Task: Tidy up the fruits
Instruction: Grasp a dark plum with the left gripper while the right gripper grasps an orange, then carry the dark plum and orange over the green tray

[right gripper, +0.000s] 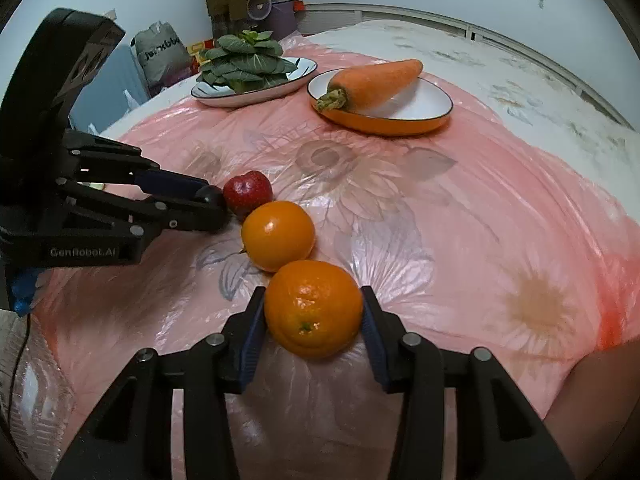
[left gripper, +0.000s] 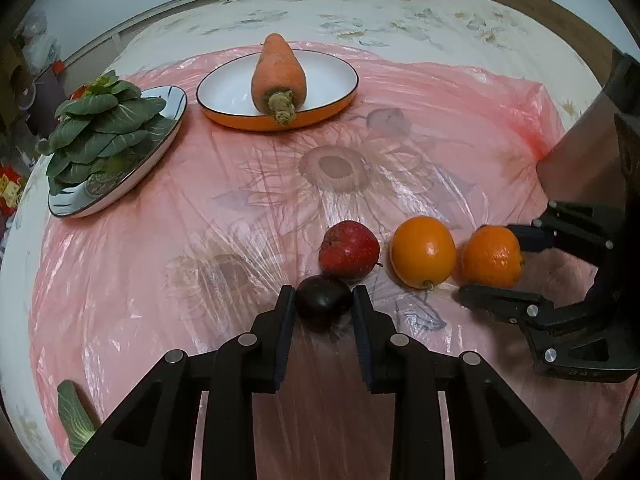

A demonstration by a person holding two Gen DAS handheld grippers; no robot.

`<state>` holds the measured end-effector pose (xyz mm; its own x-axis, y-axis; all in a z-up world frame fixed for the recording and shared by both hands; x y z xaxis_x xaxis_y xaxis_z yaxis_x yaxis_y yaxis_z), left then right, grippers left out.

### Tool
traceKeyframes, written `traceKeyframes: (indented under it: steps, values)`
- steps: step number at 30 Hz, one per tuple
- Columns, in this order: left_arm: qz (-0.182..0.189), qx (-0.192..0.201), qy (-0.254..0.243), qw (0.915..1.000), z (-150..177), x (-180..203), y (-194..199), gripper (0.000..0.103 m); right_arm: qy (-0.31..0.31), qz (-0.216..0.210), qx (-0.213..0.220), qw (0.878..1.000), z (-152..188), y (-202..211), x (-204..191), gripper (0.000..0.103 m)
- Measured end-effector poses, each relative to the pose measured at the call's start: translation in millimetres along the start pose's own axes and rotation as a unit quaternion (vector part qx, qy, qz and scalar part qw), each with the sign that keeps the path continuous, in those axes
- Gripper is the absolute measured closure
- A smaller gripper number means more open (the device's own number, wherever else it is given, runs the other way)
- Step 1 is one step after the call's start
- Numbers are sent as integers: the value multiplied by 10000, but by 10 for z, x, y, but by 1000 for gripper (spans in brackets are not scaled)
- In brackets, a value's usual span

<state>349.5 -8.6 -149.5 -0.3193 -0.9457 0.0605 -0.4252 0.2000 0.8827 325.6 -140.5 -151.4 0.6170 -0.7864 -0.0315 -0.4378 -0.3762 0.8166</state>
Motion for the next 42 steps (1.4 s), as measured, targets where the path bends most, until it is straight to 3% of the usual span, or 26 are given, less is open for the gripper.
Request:
traceKeyframes:
  steps: [13,26,42]
  values:
    - [223,93,287,9993,33,-41,170,80,-259,-129,52,9996,100,174,-10,47]
    - [290,11,512,9983,357,-17,478,80,-643,-186,69,9977,367,498,-118,47]
    - [441,9,226,9988,603,715,930,80,-1565,-194,42,9875,1032,1164,-222,48]
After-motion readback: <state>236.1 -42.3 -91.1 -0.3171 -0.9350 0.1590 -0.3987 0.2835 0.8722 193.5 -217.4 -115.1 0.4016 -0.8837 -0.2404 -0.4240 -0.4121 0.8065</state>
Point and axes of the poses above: each gripper's, at about its wrist camera, not at the fingertips, and y roughly against the way its jaws point, x to its right, z to its underside, the point moved 5 cm from there along -y, roughly the way its jaws point, and after that the axes turned 1 degree about y, right-handed, at the moved point
